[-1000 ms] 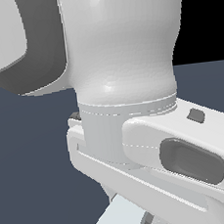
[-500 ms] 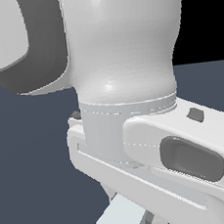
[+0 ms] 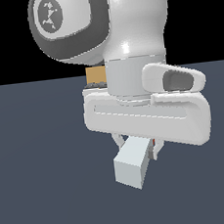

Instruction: Insert the peg into the horizontal hole in a box.

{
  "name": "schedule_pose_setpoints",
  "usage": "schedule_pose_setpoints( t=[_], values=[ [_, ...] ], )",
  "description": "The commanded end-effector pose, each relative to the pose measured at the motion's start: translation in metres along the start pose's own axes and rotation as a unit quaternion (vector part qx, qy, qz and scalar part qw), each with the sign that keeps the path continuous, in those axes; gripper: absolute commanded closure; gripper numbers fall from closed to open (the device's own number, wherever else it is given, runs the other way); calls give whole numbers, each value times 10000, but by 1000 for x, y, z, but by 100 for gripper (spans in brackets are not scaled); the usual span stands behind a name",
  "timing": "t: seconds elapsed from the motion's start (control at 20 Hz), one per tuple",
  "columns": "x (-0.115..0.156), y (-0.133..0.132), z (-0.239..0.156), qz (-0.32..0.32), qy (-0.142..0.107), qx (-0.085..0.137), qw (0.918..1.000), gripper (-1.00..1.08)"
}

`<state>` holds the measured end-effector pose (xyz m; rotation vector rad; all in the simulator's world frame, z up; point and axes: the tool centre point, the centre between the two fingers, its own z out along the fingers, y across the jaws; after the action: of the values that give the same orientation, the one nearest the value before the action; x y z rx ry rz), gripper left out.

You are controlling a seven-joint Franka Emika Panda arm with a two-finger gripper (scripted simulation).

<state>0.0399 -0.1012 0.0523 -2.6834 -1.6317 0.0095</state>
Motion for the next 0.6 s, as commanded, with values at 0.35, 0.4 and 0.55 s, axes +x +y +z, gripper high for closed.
schedule_pose_setpoints(
  t=[0.35, 0.4, 0.55],
  values=[
    [139, -61, -62, -1718, 8, -31, 9851, 108],
    [148, -68, -66, -1835, 9, -31, 9830, 108],
    [166, -82, -75, -2088, 12, -29, 9780, 108]
  ],
)
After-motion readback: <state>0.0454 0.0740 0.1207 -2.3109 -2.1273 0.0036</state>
